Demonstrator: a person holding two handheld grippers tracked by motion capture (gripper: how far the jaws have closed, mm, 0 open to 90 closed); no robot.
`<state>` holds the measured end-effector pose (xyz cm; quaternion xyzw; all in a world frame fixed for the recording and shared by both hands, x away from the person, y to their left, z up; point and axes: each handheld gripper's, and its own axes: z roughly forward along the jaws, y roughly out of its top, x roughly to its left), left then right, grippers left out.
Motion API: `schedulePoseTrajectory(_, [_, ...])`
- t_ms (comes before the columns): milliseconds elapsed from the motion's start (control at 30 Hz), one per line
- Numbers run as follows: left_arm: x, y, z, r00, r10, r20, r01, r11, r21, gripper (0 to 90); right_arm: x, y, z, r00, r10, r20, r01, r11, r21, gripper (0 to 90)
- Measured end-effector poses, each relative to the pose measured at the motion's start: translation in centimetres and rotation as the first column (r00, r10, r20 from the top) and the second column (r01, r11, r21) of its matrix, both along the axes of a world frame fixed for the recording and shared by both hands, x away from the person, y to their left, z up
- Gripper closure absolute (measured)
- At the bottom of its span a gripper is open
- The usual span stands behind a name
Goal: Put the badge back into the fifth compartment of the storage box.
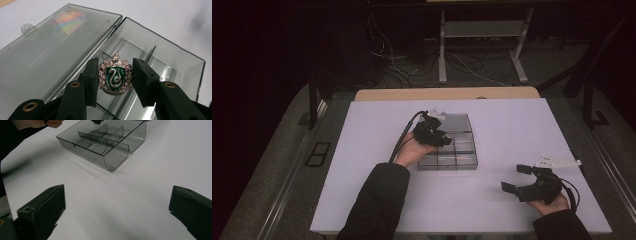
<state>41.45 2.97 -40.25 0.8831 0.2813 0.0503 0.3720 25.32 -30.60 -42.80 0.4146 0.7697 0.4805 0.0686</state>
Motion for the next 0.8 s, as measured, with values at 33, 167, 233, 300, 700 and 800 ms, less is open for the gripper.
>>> schedulePoseTrajectory(33, [0.0,-0.1,-0.1,1.0,0.001,-0.004,-0.001,1.0,0.001,56.9,0.0,0.0,0.0,1.0,0.001,-0.002,-0.001,1.0,0.0,0.5])
schedulePoseTrajectory(167, [0.1,-0.4,-0.6,0.9999,-0.001,-0.014,0.001,1.0,0.01,56.9,0.0,0.1,0.0,1.0,0.001,-0.006,-0.001,1.0,0.001,0.5])
schedulePoseTrajectory(233, [0.2,-0.5,-0.8,0.9998,-0.008,-0.016,0.009,0.9997,0.024,56.9,0.0,0.1,0.0,1.0,0.001,-0.006,-0.001,1.0,0.0,0.5])
schedulePoseTrajectory(300, [0.2,-0.6,-0.9,0.9997,-0.013,-0.022,0.014,0.9994,0.031,56.9,0.0,0.1,0.0,1.0,0.002,-0.008,-0.002,1.0,0.001,0.5])
schedulePoseTrajectory(700, [0.3,-0.5,-1.1,0.9984,-0.014,-0.055,0.014,0.9998,0.012,51.2,0.0,0.1,0.0,0.9999,0.006,-0.011,-0.006,1.0,-0.002,0.5])
schedulePoseTrajectory(800, [0.3,-0.3,-0.8,0.9983,-0.01,-0.057,0.01,0.9999,-0.008,48.7,0.0,0.1,0.0,0.9999,0.005,-0.011,-0.005,1.0,-0.002,0.5])
